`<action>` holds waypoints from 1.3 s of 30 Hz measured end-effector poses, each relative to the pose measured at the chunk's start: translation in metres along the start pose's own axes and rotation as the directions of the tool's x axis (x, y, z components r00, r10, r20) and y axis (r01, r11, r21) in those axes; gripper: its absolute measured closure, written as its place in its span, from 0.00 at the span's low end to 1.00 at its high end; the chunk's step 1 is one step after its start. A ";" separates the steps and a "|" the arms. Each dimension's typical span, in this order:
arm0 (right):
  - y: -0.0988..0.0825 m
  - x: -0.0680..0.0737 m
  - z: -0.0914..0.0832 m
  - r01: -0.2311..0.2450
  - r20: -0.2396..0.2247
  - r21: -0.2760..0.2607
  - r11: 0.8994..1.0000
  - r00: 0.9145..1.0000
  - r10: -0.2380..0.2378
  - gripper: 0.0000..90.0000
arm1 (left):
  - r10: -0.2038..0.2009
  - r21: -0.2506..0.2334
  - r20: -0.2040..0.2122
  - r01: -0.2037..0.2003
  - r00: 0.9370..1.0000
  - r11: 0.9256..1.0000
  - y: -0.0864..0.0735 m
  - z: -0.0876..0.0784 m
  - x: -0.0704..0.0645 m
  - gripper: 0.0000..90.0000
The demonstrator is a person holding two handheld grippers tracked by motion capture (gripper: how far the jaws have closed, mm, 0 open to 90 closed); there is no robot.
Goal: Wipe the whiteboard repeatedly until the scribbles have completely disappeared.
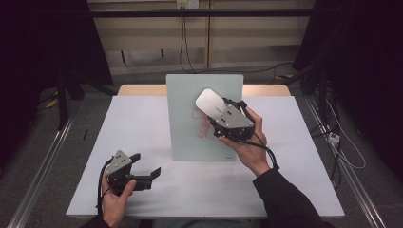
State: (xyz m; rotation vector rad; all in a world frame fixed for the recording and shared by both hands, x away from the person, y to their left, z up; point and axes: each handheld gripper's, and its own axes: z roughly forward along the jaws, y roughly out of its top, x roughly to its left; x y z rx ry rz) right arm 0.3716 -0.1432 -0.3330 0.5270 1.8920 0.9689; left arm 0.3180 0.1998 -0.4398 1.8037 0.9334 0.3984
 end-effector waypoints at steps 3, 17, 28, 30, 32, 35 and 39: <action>0.000 0.001 0.000 0.010 0.003 0.001 1.000 1.000 -0.010 0.35 | 0.000 0.001 0.001 0.000 1.000 1.000 0.000 0.000 0.000 0.05; -0.017 0.032 0.004 0.000 -0.102 0.030 1.000 0.995 0.003 0.35 | 0.006 0.006 -0.003 -0.006 1.000 1.000 0.000 0.000 0.000 0.05; -0.023 0.047 0.007 -0.002 -0.159 0.050 0.999 0.987 0.010 0.35 | 0.007 0.007 -0.002 -0.007 1.000 1.000 0.000 0.000 0.000 0.05; -0.022 0.046 0.007 0.000 -0.156 0.049 0.999 0.988 0.008 0.35 | 0.007 0.007 -0.002 -0.007 1.000 1.000 0.000 0.000 0.000 0.05; -0.021 0.045 0.007 -0.004 -0.151 0.048 0.999 0.988 0.011 0.35 | 0.008 0.007 -0.002 -0.008 1.000 1.000 0.000 0.000 0.000 0.05; -0.018 0.040 0.007 -0.009 -0.139 0.042 0.999 0.990 0.015 0.35 | 0.007 0.005 -0.003 -0.007 1.000 1.000 0.000 0.000 0.000 0.05; -0.013 0.034 0.007 -0.016 -0.122 0.036 0.999 0.992 0.021 0.35 | 0.007 0.006 -0.001 -0.007 1.000 1.000 0.000 0.000 0.000 0.05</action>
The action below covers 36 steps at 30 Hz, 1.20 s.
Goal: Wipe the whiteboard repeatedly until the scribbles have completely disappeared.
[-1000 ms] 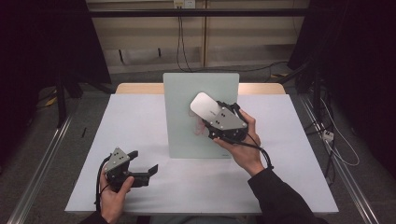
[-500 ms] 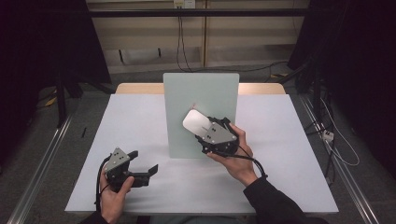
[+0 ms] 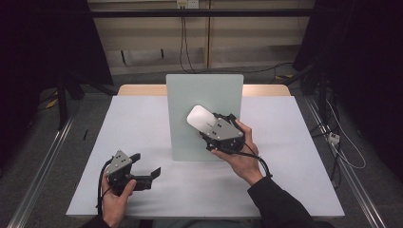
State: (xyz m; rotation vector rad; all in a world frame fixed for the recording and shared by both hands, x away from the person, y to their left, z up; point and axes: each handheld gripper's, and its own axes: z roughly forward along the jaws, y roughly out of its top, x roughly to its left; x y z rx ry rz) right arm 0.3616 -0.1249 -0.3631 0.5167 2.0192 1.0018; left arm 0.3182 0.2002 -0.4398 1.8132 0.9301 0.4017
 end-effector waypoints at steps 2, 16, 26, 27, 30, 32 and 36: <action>0.002 -0.004 -0.001 -0.005 0.011 -0.005 1.000 1.000 0.005 0.35 | -0.001 0.000 0.000 0.001 1.000 1.000 0.000 0.000 0.000 0.05; 0.013 -0.038 -0.015 -0.068 0.139 -0.039 0.997 0.988 0.072 0.35 | 0.002 0.002 0.002 -0.002 1.000 1.000 0.000 0.000 0.000 0.05; 0.016 -0.035 -0.012 -0.056 0.138 -0.030 0.998 0.989 0.060 0.35 | 0.002 0.002 0.002 -0.002 1.000 1.000 0.000 0.001 -0.001 0.05; 0.017 -0.032 -0.011 -0.050 0.134 -0.025 0.998 0.990 0.053 0.35 | 0.002 0.002 0.002 -0.002 1.000 1.000 0.000 0.000 -0.001 0.05; 0.017 -0.021 -0.005 -0.034 0.105 -0.014 0.999 0.994 0.036 0.35 | 0.000 0.000 0.000 0.000 1.000 1.000 0.000 0.000 0.000 0.05; 0.016 -0.015 -0.002 -0.033 0.082 -0.011 0.999 0.996 0.034 0.35 | -0.005 -0.006 0.001 0.005 1.000 1.000 0.000 0.000 0.000 0.05; 0.013 -0.001 0.004 -0.009 0.039 0.008 1.000 0.999 0.009 0.35 | 0.001 -0.002 0.000 -0.001 1.000 1.000 0.000 -0.001 0.000 0.05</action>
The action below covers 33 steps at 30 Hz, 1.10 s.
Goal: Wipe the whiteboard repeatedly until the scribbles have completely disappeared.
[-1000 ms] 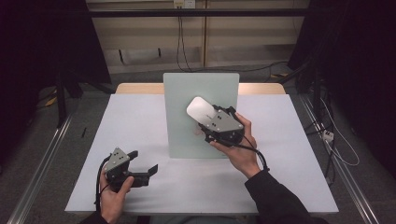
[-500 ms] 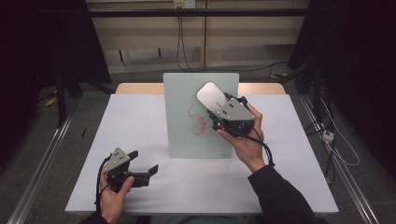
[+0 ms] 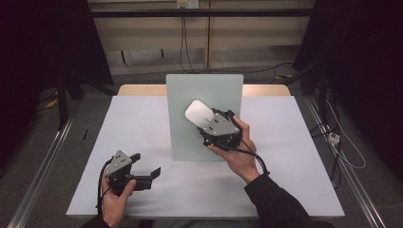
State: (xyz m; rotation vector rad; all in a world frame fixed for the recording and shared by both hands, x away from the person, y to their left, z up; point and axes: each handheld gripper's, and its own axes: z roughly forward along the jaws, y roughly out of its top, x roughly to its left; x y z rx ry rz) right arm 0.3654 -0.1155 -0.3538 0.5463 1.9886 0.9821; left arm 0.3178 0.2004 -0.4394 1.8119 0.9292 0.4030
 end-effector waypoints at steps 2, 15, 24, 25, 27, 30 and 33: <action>-0.003 0.007 0.002 0.008 -0.024 0.011 1.000 1.000 -0.007 0.35 | 0.000 -0.001 0.000 0.000 1.000 1.000 0.000 0.000 0.000 0.05; -0.011 0.022 0.006 0.011 -0.089 0.040 0.999 0.996 -0.007 0.35 | 0.001 0.002 0.001 -0.001 1.000 1.000 0.000 0.001 0.000 0.05; 0.005 -0.007 0.000 -0.024 -0.013 0.007 1.000 1.000 0.024 0.35 | 0.000 0.000 0.001 0.000 1.000 1.000 0.000 0.000 0.000 0.05; 0.007 -0.010 -0.001 -0.028 -0.004 0.004 1.000 1.000 0.028 0.35 | 0.000 0.000 0.002 0.000 1.000 1.000 0.000 0.000 0.000 0.05; 0.008 -0.015 -0.002 -0.034 0.005 0.000 0.999 0.999 0.034 0.35 | 0.001 0.000 0.002 -0.001 1.000 1.000 0.000 0.000 0.000 0.05; 0.008 -0.015 -0.003 -0.031 0.018 -0.002 1.000 0.999 0.031 0.35 | 0.002 0.002 0.003 -0.002 1.000 1.000 0.000 0.000 0.000 0.05; 0.006 -0.011 -0.002 -0.025 0.008 0.000 1.000 1.000 0.025 0.35 | 0.002 -0.001 0.002 -0.002 1.000 1.000 0.000 0.000 0.000 0.05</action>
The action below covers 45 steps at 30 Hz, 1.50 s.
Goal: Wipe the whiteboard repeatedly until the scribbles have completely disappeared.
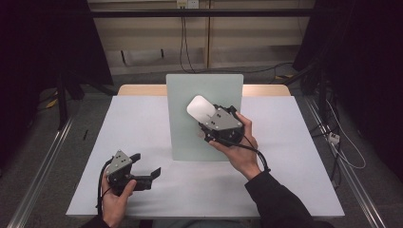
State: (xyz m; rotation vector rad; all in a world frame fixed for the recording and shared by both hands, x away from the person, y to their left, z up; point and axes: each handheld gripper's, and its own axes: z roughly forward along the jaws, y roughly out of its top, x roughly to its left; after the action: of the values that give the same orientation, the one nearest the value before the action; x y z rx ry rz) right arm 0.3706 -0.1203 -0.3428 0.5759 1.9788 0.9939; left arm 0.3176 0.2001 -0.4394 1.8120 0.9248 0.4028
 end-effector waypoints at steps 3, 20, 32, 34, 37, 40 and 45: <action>-0.005 0.008 0.001 0.004 -0.021 0.013 1.000 1.000 -0.004 0.35 | 0.000 0.004 -0.001 0.000 1.000 1.000 0.000 0.000 0.000 0.05; -0.034 0.049 0.010 0.034 -0.141 0.070 0.997 0.990 -0.024 0.35 | 0.001 0.006 0.002 -0.001 1.000 1.000 0.000 0.001 -0.001 0.05; -0.025 0.029 0.003 0.028 -0.069 0.038 0.999 0.997 -0.025 0.35 | 0.002 0.006 0.003 -0.002 1.000 1.000 0.000 0.001 -0.001 0.05; -0.021 0.022 0.001 0.022 -0.051 0.030 0.999 0.998 -0.020 0.35 | 0.000 0.006 0.002 0.000 1.000 1.000 0.000 0.001 0.000 0.05; -0.017 0.013 -0.002 0.007 -0.025 0.019 1.000 1.000 -0.006 0.35 | -0.001 0.006 0.003 0.001 1.000 1.000 0.000 0.001 0.000 0.05; -0.015 0.005 -0.005 -0.008 0.001 0.008 1.000 1.000 0.008 0.35 | -0.001 0.004 0.005 0.001 1.000 1.000 0.000 0.001 0.000 0.05; -0.016 0.009 -0.004 -0.004 0.001 0.009 1.000 1.000 0.004 0.35 | -0.001 0.005 0.003 0.001 1.000 1.000 0.000 0.000 0.000 0.05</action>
State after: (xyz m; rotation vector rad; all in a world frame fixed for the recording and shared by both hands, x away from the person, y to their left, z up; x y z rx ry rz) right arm 0.3619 -0.1253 -0.3587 0.5855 1.9830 0.9868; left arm 0.3176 0.1997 -0.4396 1.8166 0.9256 0.3975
